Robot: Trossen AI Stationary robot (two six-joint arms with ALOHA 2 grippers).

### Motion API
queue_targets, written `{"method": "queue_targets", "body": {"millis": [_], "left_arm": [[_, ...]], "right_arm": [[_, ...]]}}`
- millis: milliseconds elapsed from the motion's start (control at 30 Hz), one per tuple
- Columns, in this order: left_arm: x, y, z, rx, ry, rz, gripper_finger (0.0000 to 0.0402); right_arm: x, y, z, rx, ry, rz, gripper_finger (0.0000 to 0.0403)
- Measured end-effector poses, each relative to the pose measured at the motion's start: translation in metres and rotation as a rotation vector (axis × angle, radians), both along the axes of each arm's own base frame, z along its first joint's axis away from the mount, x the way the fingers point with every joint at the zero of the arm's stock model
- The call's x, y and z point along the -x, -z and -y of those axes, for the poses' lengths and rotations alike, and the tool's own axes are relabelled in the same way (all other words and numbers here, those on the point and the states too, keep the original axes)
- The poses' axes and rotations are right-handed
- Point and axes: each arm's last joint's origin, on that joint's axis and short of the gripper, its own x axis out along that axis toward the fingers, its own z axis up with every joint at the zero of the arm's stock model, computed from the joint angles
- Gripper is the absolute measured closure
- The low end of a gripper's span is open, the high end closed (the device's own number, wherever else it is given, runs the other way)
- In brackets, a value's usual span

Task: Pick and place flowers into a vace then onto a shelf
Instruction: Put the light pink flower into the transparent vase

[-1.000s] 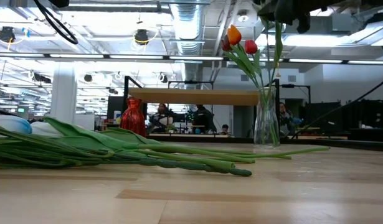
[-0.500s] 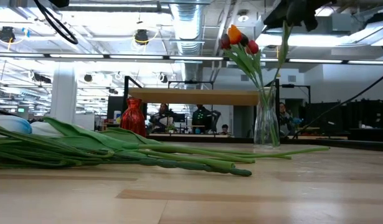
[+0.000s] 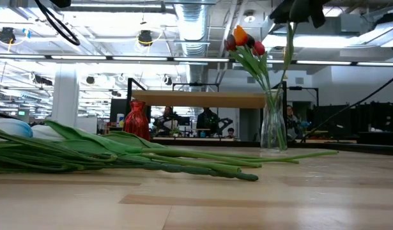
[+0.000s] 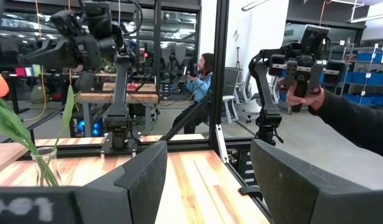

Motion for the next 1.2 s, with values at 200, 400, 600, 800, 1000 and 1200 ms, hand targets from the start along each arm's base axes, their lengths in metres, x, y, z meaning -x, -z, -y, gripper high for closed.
{"method": "queue_targets", "body": {"millis": [200,400,600,800,1000,1200], "left_arm": [[0.0,0.001,0.0,-0.005,0.0,-0.007,0.018],[0.0,0.002,0.001,0.005,0.034,-0.018,0.018],[0.001,0.003,0.004,0.014,0.142,-0.031,0.018],[0.0,0.011,0.005,0.012,0.152,-0.105,0.018],[0.0,0.02,0.005,0.027,0.152,-0.203,0.018],[0.0,0.022,0.004,0.036,0.136,-0.231,0.018]], "right_arm": [[-0.001,-0.02,0.001,0.147,0.037,0.112,0.0231],[-0.002,-0.043,-0.018,0.32,-0.207,0.269,0.0201],[-0.019,-0.038,-0.061,0.404,-0.599,0.285,0.021],[-0.041,-0.014,-0.106,0.428,-0.742,0.176,0.0232],[-0.06,0.016,-0.141,0.438,-0.695,0.028,0.0245],[-0.069,0.036,-0.167,0.401,-0.697,0.006,0.0246]]}}
